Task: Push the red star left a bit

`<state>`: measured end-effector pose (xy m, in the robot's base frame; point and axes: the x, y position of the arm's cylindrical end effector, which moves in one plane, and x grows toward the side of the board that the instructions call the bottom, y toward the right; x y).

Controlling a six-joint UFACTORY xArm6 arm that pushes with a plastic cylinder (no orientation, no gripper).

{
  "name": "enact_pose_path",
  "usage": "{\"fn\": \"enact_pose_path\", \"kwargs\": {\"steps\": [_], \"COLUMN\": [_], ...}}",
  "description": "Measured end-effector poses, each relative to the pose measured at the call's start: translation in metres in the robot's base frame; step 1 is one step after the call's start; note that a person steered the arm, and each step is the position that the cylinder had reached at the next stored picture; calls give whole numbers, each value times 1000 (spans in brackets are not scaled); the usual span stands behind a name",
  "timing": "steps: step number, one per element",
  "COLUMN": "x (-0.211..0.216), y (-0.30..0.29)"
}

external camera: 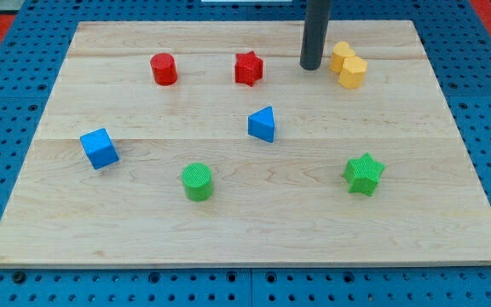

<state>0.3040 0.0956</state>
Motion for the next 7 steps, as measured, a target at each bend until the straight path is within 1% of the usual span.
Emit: {"fn": "enact_pose_path", "kwargs": {"steps": [1,2,3,5,7], "x": [0,7,7,16,-1], "y": [-2,-21,-22,-61,-104]}}
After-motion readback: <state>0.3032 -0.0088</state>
